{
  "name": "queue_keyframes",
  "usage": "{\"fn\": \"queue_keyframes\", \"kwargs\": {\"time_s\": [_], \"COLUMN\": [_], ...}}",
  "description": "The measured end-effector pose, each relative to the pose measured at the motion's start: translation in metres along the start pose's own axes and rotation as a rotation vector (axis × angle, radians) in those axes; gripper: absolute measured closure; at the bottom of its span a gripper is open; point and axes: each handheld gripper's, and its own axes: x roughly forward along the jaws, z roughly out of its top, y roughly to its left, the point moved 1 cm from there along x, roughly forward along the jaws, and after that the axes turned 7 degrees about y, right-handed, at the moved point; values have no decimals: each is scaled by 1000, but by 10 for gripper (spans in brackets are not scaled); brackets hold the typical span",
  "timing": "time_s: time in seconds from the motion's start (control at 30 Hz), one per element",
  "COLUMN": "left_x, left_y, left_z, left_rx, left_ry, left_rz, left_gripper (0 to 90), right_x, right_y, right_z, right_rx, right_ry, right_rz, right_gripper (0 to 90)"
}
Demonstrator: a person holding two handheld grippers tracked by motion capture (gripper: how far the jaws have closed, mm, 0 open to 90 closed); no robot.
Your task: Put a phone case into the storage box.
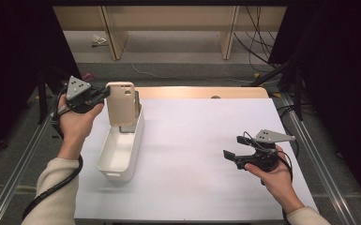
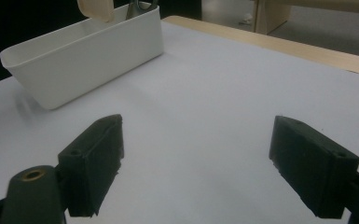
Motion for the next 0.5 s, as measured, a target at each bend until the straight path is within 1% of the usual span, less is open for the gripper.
{"fn": "queue_keyframes", "kwargs": {"time_s": [0.2,0.5], "left_x": [7,15], "left_y": [1,4], "left_z": [-5,-9], "left_rx": [-9,-8], "left_ry": [5,15], "left_rz": [-6,-9], "left_gripper": [837,836], "right_x": [0,0], "right_y": [0,0], "right_z": [0,0], "right_rx": [1,0], "right_ry": [-2,-2], "right_rz": [2,2], "right_gripper": [187,188]}}
